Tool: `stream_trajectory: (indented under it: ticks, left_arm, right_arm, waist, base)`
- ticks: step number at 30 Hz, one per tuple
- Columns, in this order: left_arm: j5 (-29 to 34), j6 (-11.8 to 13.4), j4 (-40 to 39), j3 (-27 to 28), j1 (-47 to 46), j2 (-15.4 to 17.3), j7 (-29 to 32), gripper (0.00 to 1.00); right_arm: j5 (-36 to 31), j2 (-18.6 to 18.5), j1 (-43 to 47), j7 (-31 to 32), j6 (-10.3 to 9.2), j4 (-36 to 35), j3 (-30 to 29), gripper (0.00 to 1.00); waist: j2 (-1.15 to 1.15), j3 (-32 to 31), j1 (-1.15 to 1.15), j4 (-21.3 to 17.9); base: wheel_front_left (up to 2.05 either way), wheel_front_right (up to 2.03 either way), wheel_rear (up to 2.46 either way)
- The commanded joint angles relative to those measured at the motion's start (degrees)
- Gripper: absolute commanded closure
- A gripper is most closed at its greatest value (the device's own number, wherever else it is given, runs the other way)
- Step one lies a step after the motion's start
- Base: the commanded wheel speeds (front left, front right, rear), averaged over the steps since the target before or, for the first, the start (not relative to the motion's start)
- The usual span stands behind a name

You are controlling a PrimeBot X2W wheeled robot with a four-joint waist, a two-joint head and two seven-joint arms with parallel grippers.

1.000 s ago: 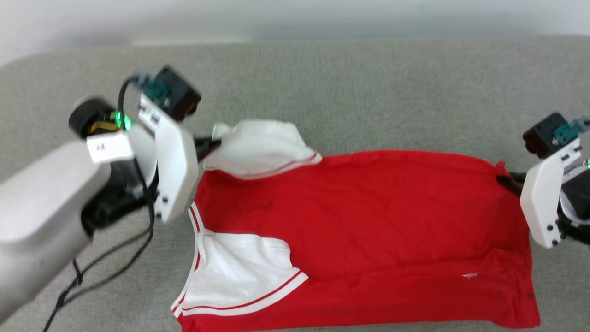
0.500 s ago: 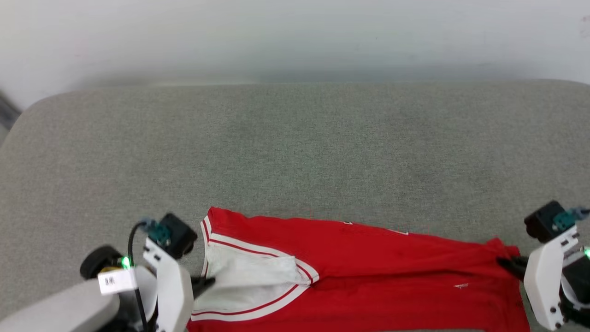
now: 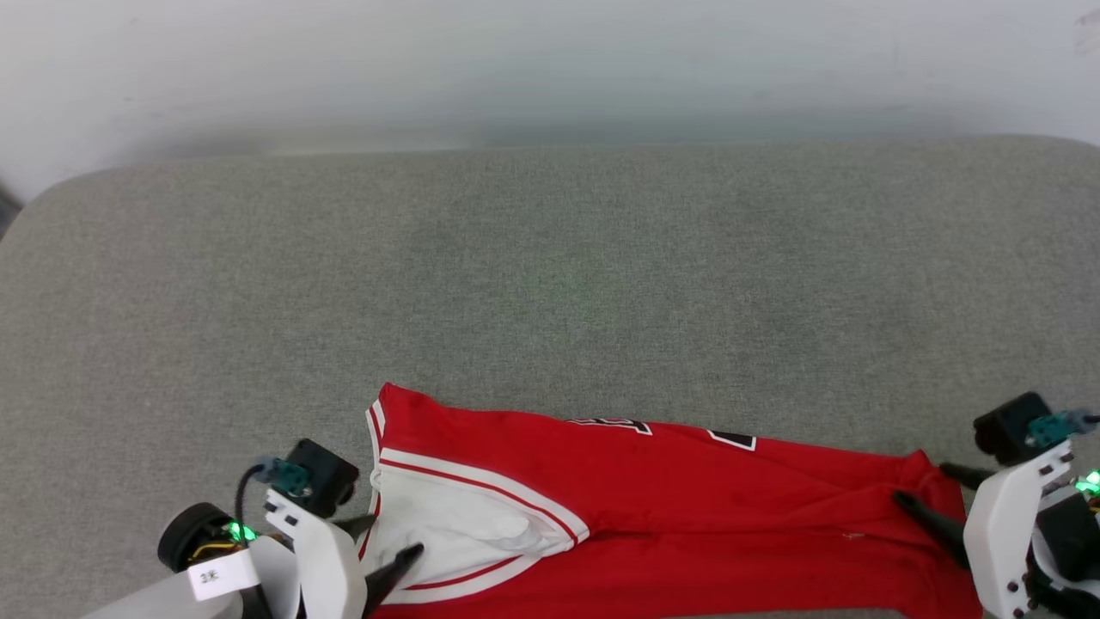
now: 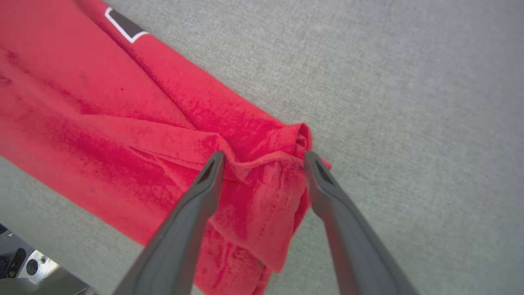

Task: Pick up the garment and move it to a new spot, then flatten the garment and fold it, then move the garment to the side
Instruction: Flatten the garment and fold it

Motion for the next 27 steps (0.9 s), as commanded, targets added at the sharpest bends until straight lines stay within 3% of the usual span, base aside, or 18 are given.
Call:
stream_trajectory:
  ticks: [1, 8, 12, 16, 20, 27]
  left_arm:
    - [0.6, 1.0, -0.2, 0.9, 1.1, 0.4, -2.3, 0.00]
    - [4.5, 10.0, -1.3, 6.2, 3.5, -0.1, -16.9, 0.00]
    - [6.7, 15.1, -0.7, 8.9, 5.0, -1.6, -24.1, 0.00]
    - [9.9, 19.7, 0.0, 12.6, 6.8, -4.1, -26.7, 0.00]
    - [14.4, 21.8, -0.3, 18.1, 9.3, -7.2, -27.1, 0.00]
    - [22.3, 21.7, -1.2, 28.4, 15.3, -12.7, -27.1, 0.00]
  right_arm:
    - [0.3, -0.7, -0.2, -0.4, -0.03, -1.4, -1.1, 0.00]
    - [4.1, -3.9, 3.7, 0.2, -0.03, -9.5, -10.5, 0.00]
    - [8.0, -3.4, 7.2, 3.0, -0.02, -9.2, -17.5, 0.00]
    - [13.5, -2.4, 11.4, 8.7, -0.02, -7.1, -22.3, 0.00]
    - [16.9, -0.9, 14.5, 12.9, -0.02, -5.6, -24.6, 0.00]
    - [18.7, 3.1, 15.6, 15.6, -0.02, -2.8, -25.7, 0.00]
  waist:
    - [0.00, -0.7, 0.01, -0.1]
    - [0.00, -2.3, 0.01, 0.2]
    - [0.00, -2.0, 0.01, 0.7]
    - [0.00, -1.1, 0.01, 1.7]
    - [0.00, 0.0, 0.01, 2.6]
    - [0.00, 1.3, 0.01, 3.7]
  base:
    - [0.00, 0.00, 0.00]
    - [0.00, 0.00, 0.00]
    - [0.00, 0.00, 0.00]
    - [0.00, 0.00, 0.00]
    - [0.00, 0.00, 0.00]
    - [0.00, 0.00, 0.00]
